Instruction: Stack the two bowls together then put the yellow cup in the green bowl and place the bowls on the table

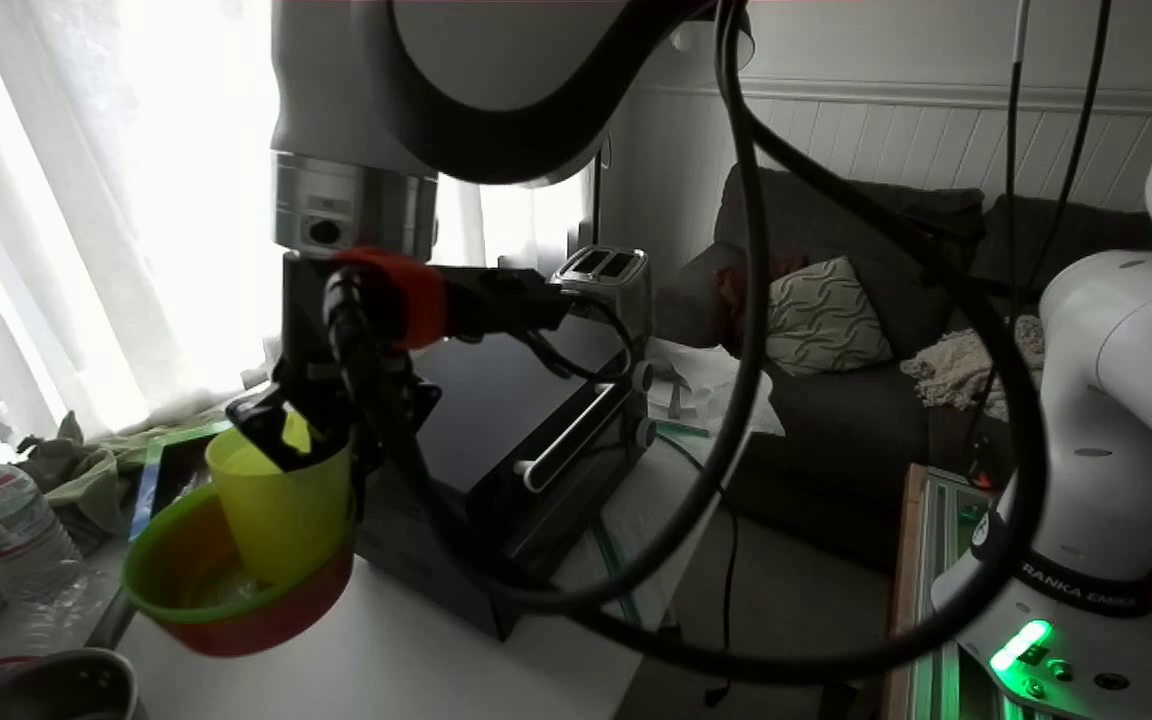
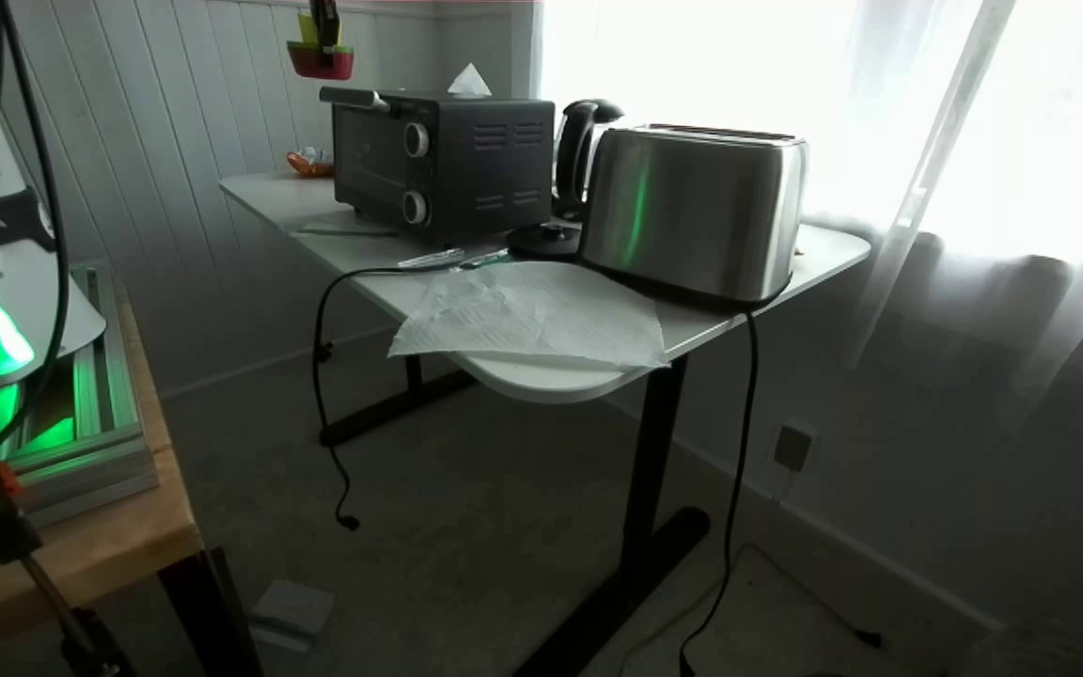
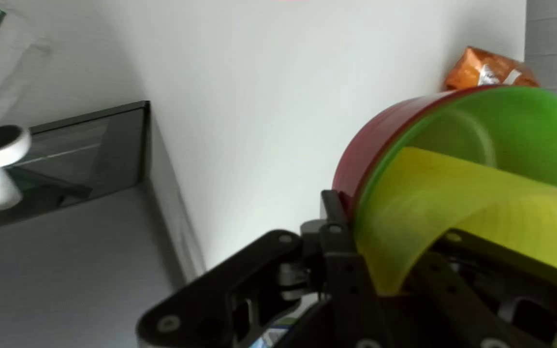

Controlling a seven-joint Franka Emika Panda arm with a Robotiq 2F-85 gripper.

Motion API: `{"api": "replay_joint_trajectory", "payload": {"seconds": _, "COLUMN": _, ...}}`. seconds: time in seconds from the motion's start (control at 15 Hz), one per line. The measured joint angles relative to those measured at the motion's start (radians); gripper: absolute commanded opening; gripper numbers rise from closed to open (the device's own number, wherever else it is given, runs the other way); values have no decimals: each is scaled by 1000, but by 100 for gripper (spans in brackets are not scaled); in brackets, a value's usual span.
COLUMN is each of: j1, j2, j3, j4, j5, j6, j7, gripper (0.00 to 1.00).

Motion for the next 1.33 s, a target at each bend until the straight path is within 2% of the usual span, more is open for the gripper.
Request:
{"api": "replay_joint_trajectory", "payload": {"seconds": 0.53, "j1": 66, "j2": 132, "j3": 24, "j4": 69, "j5": -5, "j6": 23, "j7": -108, "gripper": 3}}
{"api": "replay_joint_trajectory", "payload": {"seconds": 0.93, "j1": 107, "j2": 260, "j3": 8, "j4": 118, "j5": -6, "j6": 24, "j7": -90, "gripper": 3}}
{"api": "replay_joint_trajectory", "payload": {"seconds": 1.0, "j1": 113, "j2": 275, "j3": 6, "j4": 128, "j5": -6, "j6": 24, "j7": -80, "gripper": 9}}
{"api": "replay_joint_trajectory", "payload": {"seconds": 1.27, "j1": 114, "j2": 287, "j3": 1, "j4": 131, "j5": -6, "j6": 24, "j7": -81, "gripper": 9}}
{"api": "replay_joint_trajectory", "payload": {"seconds": 1.33, "j1": 114, "j2": 287, "j3": 1, "j4": 131, "j5": -6, "j6": 24, "j7": -82, "gripper": 2}}
